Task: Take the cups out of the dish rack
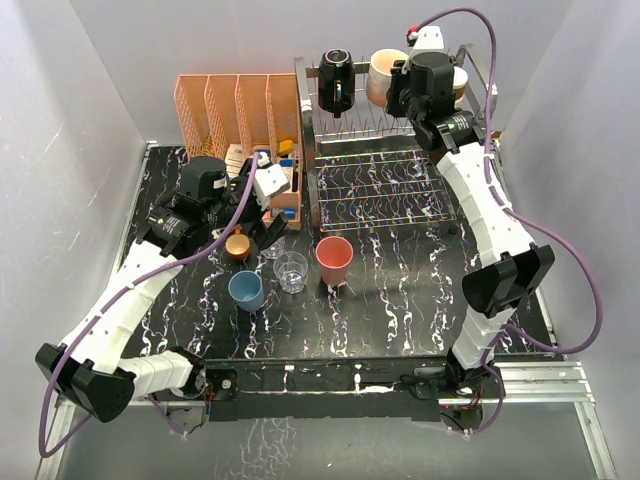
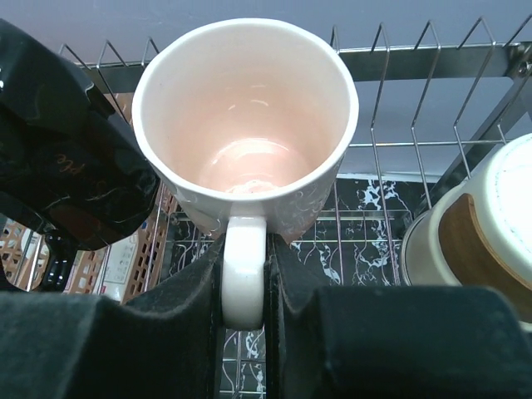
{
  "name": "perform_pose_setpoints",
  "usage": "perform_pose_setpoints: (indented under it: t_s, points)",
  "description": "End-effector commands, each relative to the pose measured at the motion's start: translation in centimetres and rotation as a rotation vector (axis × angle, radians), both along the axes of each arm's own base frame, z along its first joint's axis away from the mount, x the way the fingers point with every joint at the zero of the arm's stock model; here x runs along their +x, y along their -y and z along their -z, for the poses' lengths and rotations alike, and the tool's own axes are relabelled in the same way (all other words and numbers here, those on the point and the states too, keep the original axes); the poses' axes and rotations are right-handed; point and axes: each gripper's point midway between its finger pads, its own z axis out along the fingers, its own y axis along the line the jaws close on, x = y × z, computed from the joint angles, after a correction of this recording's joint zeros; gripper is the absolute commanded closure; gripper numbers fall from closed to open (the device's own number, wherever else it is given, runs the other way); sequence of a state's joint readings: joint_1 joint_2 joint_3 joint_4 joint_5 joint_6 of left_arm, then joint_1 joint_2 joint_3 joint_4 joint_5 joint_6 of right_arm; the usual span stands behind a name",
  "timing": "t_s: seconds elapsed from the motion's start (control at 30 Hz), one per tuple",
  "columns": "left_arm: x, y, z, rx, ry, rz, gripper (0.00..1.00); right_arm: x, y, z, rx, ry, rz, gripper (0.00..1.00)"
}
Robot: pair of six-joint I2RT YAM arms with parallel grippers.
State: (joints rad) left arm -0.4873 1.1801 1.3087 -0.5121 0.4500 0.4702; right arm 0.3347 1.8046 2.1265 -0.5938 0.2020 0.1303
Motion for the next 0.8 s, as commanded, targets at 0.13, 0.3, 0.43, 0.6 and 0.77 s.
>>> perform_pose_setpoints:
  t_s: [0.13, 0.3, 0.43, 0.6, 0.77]
  points:
    - [-1.0, -0.1, -1.5, -0.032, 0.037, 0.017, 0.04, -4.1, 1.3, -16.1, 0.184, 0.500, -0.008, 0.93]
    - [-1.0, -0.1, -1.8, -0.037, 0.047, 0.016, 0.04, -5.7, 1.5, -18.0, 0.238, 0.573, -0.025, 0.93]
    - [-1.0, -0.1, -1.9, -0.040, 0.053, 0.014, 0.04, -6.7, 1.7, -18.6, 0.252, 0.596, -0.035, 0.93]
    - [-1.0, -0.1, -2.0, -0.043, 0.056, 0.018, 0.04, -8.5, 1.9, -19.0, 0.244, 0.607, -0.059, 0.93]
    - [-1.0, -0.1, -1.6, -0.039, 0.052, 0.018, 0.04, -11.7, 2.4, -18.8, 0.232, 0.595, -0.091, 0.93]
